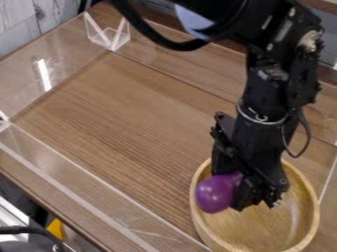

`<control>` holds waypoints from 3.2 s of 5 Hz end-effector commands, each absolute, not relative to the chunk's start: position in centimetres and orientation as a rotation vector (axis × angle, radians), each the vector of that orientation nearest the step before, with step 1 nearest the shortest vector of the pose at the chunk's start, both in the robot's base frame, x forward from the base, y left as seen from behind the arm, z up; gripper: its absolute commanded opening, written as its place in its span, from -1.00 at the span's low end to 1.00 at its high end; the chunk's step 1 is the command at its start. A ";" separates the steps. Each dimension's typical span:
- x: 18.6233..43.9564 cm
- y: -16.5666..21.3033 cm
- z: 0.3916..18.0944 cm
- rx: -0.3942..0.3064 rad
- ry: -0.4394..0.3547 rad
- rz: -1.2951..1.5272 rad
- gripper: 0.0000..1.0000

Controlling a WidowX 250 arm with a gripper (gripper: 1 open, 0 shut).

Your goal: Remove the purple eggplant from inside the brown bowl and put it on the table

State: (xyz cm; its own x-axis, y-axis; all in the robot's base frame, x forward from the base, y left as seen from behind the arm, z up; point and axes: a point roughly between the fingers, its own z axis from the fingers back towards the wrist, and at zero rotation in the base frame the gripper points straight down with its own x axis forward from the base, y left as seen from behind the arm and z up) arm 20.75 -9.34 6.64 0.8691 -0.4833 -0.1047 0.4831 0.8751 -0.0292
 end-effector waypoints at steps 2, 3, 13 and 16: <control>22.0 -9.0 7.6 0.000 0.039 -0.505 -1.00; 22.2 -8.8 8.1 0.001 0.031 -0.498 -1.00; 23.1 -8.2 10.5 0.018 -0.035 -0.453 -1.00; 23.1 -8.3 10.3 0.021 -0.039 -0.444 -1.00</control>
State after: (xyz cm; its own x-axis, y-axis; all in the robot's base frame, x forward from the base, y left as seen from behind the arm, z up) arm 22.67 -8.15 9.58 0.9049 -0.4257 0.0000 0.4256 0.9047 0.0207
